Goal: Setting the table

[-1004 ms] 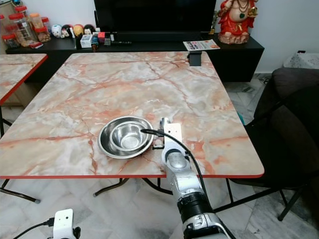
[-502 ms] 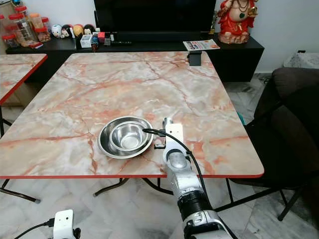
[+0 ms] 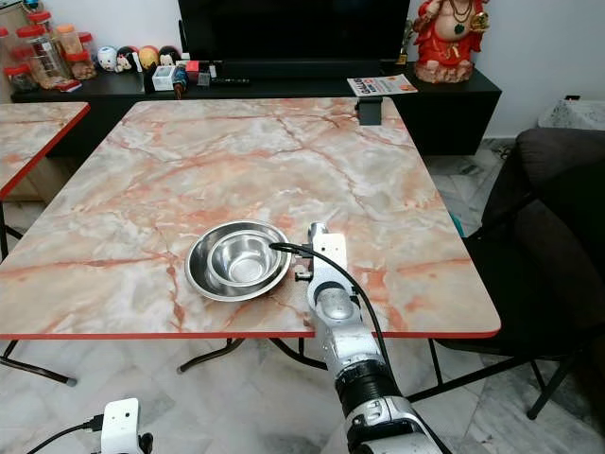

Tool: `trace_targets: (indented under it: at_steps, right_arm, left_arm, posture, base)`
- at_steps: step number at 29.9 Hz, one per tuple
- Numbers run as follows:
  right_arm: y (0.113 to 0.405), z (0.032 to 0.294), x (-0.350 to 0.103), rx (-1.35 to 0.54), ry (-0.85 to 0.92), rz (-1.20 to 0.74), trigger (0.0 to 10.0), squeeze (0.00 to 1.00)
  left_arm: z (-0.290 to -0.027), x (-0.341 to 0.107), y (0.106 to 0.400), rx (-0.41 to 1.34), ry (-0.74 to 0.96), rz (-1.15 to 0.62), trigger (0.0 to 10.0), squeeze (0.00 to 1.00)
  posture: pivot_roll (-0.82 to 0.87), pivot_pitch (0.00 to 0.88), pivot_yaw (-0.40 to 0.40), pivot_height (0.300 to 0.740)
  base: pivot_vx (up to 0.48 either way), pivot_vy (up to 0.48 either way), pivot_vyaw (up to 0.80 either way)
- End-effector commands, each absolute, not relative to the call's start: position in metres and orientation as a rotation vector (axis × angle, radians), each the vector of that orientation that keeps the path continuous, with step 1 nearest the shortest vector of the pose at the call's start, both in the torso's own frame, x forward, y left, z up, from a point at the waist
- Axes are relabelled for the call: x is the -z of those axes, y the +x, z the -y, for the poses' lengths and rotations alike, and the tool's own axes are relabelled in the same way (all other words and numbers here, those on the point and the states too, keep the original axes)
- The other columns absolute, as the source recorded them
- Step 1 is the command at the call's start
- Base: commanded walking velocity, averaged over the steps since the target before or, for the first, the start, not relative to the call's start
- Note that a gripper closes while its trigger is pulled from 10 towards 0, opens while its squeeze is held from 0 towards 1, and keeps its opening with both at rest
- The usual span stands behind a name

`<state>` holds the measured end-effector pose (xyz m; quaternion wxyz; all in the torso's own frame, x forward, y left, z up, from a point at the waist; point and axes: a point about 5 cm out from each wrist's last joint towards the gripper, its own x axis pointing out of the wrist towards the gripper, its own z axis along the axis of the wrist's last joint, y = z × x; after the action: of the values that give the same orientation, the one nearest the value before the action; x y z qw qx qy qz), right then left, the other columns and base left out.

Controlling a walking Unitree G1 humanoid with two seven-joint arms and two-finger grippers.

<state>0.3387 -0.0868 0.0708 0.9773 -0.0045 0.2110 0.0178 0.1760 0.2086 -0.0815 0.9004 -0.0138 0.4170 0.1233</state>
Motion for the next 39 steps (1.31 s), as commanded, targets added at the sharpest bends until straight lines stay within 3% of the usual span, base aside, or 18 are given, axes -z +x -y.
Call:
trace_targets:
  at_steps: [1,9,16,17,18,19,26,39]
  right_arm:
    - [0.342,0.084,-0.075,-0.043,0.005,-0.415,10.0,1.0]
    - [0.342,0.084,-0.076,-0.042,0.012,-0.405,10.0,1.0]
    - [0.348,0.084,-0.095,-0.047,-0.016,-0.254,10.0,1.0]
    - [0.35,0.084,-0.109,-0.044,-0.083,-0.131,10.0,0.86]
    - [0.35,0.084,-0.109,-0.044,-0.083,-0.131,10.0,0.86]
    - [0.35,0.085,-0.118,-0.035,-0.127,-0.042,10.0,0.0]
    - [0.345,0.085,-0.133,-0.058,-0.104,0.111,10.0,0.0]
    - [0.339,0.096,-0.13,-0.029,-0.092,0.179,10.0,0.0]
  left_arm:
    - [-0.211,0.082,0.175,-0.258,-0.02,-0.878,10.0,0.0]
    - [-0.21,0.082,0.176,-0.257,-0.021,-0.878,10.0,0.0]
    - [-0.21,0.082,0.176,-0.258,-0.024,-0.877,10.0,0.0]
    - [-0.209,0.082,0.177,-0.258,-0.027,-0.874,10.0,0.0]
    - [-0.209,0.082,0.177,-0.258,-0.027,-0.874,10.0,0.0]
    - [-0.208,0.081,0.178,-0.258,-0.034,-0.866,10.0,0.0]
    - [-0.208,0.08,0.18,-0.258,-0.037,-0.849,10.0,0.0]
    - [-0.207,0.081,0.177,-0.263,-0.066,-0.855,10.0,0.0]
  posture:
    - [-0.03,0.0,0.018,0.709]
    - [-0.03,0.0,0.016,0.709]
    - [-0.03,0.0,0.015,0.709]
    - [-0.03,0.0,0.016,0.709]
    - [-0.03,0.0,0.016,0.709]
    - [-0.03,0.0,0.016,0.709]
    - [-0.03,0.0,0.018,0.709]
    - [-0.03,0.0,0.02,0.709]
  base:
    - [0.0,0.0,0.0]
    - [0.0,0.0,0.0]
    - [0.0,0.0,0.0]
    - [0.0,0.0,0.0]
    - [0.0,0.0,0.0]
    - [0.0,0.0,0.0]
    - [0.0,0.0,0.0]
    - [0.0,0.066,0.0]
